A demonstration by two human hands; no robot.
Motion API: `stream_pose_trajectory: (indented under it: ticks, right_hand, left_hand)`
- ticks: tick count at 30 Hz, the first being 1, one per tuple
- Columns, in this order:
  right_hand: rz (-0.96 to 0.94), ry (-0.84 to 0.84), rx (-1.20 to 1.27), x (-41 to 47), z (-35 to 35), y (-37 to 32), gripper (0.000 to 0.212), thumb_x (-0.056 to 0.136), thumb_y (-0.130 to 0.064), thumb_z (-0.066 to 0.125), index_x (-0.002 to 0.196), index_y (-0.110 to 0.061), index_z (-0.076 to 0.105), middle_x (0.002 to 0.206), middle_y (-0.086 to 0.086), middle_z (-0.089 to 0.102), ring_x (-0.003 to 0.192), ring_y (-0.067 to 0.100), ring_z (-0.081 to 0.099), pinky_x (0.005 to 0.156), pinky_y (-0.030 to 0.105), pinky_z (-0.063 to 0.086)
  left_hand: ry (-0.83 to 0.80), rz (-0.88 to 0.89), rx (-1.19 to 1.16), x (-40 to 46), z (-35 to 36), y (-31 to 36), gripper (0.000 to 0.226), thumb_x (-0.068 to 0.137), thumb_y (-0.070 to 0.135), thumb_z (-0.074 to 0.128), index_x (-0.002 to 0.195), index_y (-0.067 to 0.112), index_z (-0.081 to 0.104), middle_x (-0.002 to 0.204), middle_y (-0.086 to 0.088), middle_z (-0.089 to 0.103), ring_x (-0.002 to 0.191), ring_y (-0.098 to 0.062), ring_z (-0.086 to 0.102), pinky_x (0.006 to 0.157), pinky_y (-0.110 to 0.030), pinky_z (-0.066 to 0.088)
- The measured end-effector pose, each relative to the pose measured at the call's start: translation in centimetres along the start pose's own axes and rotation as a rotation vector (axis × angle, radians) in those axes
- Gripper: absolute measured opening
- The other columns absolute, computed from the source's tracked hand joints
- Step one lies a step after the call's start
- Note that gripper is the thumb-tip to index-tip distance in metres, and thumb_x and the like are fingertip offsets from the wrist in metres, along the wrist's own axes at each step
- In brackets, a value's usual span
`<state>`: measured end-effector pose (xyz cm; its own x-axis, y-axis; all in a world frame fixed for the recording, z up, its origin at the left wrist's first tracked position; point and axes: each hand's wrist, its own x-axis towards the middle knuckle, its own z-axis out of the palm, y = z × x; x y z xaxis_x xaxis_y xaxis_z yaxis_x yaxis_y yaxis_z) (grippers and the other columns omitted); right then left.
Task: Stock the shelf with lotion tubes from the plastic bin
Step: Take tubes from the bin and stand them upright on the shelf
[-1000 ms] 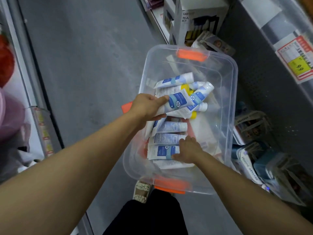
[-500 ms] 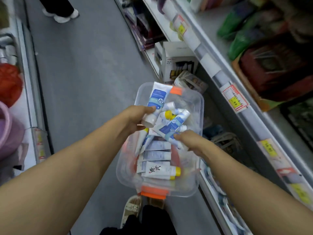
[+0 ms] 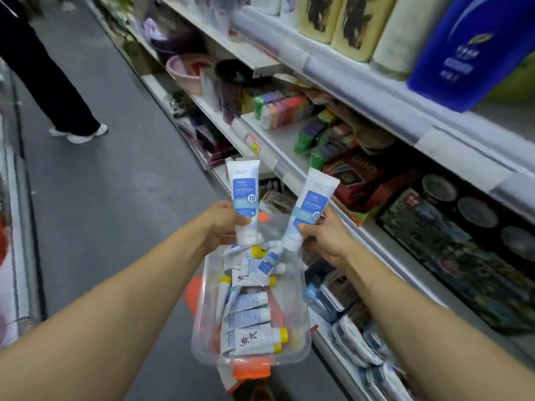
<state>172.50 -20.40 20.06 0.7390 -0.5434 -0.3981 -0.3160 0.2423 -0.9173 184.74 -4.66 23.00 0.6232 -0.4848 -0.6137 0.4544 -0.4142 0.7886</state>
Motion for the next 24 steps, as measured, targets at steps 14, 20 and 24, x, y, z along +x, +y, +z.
stream_pose_trajectory:
  ticks: [14,20,24]
  right_hand:
    - [-0.390,0.384,-0.297,-16.6,-1.5,-10.0,0.049,0.086,0.000,0.060,0.127,-0.015,0.039,0.112,0.000,0.056,0.096,0.013,0.056,0.072,0.021,0.049]
    - [-0.393,0.559,-0.300,-21.3,-4.2,-11.6,0.046,0.084,-0.003,0.063,0.121,-0.017,0.040,0.120,0.003,0.058,0.105,0.018,0.057,0.091,0.036,0.048]
    - [-0.401,0.638,-0.273,-24.6,-6.8,-12.2,0.043,0.086,-0.001,0.060,0.121,-0.015,0.039,0.114,0.001,0.057,0.099,0.015,0.055,0.081,0.029,0.044]
  left_hand:
    - [-0.110,0.467,0.207,-12.4,2.9,5.2,0.041,0.080,-0.010,0.059,0.108,0.015,0.042,0.112,-0.014,0.058,0.099,-0.030,0.058,0.087,-0.048,0.048]
    - [-0.188,0.564,0.303,-15.5,6.5,6.9,0.043,0.077,-0.007,0.065,0.105,0.017,0.042,0.115,-0.015,0.060,0.105,-0.031,0.059,0.095,-0.051,0.047]
    - [-0.277,0.631,0.363,-17.3,10.1,7.8,0.041,0.078,-0.004,0.066,0.106,0.017,0.044,0.111,-0.008,0.061,0.102,-0.025,0.060,0.093,-0.044,0.049]
